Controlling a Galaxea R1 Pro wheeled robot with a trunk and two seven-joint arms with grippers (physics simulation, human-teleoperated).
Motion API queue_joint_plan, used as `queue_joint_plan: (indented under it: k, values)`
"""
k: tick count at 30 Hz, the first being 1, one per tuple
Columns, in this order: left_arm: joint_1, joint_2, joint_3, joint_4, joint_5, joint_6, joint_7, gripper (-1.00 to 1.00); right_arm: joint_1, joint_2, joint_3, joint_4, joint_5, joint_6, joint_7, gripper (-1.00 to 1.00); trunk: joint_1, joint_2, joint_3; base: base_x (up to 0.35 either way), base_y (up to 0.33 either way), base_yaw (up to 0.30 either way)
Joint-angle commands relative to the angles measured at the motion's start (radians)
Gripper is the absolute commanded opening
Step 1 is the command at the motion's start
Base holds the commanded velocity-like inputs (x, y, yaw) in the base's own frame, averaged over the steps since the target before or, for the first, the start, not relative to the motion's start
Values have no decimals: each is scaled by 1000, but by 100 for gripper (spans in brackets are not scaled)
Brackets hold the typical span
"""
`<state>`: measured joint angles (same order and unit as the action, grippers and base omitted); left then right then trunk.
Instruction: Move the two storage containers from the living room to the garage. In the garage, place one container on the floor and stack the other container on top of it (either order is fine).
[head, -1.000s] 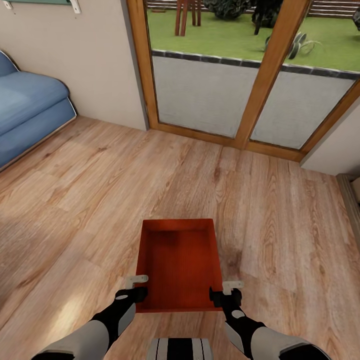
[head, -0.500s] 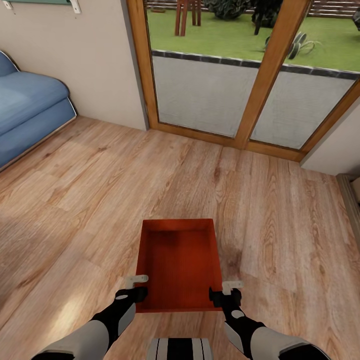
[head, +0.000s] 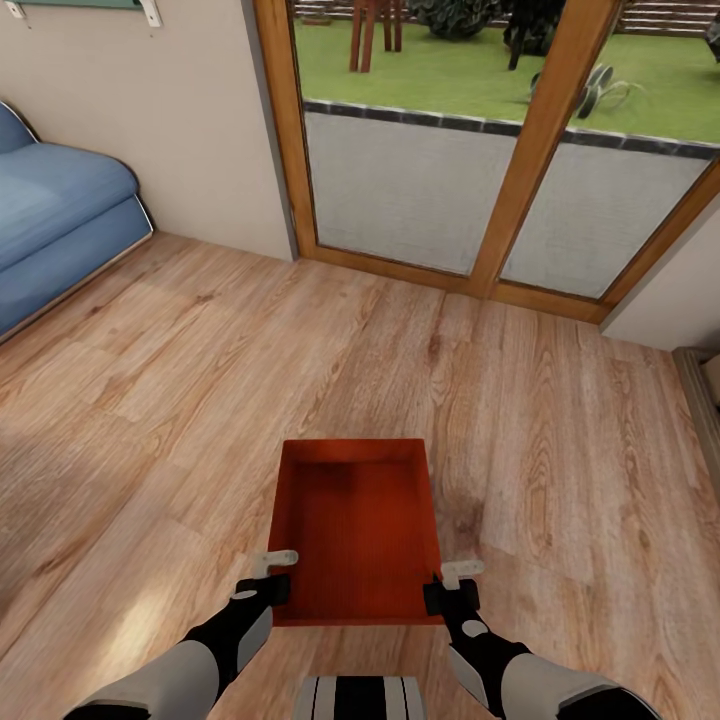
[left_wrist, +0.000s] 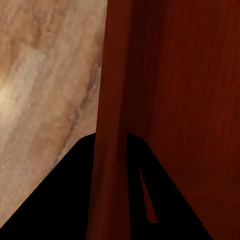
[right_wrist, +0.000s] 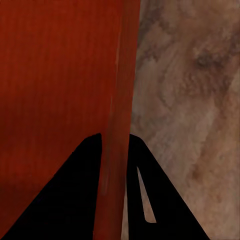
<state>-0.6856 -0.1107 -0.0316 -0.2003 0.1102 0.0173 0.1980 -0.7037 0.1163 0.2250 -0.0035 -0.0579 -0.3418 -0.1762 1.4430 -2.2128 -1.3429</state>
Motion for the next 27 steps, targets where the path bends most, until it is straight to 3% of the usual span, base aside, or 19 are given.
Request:
queue_joint_plan:
  k: [1, 24, 27]
  values:
    - [0, 2, 8, -2, -7, 3, 11, -100, -1, -1, -21, 2, -31, -7, -9, -100, 0, 0, -1, 0, 0, 0]
    - [0, 0, 9, -4, -6, 3, 12, -100, -1, 0, -21, 2, -31, -6, -9, -100, 0, 0, -1, 0, 0, 0]
    - [0, 0, 9, -3, -6, 3, 12, -100, -1, 0, -21, 2, -31, -6, -9, -100, -12, 21, 9, 0, 0, 0]
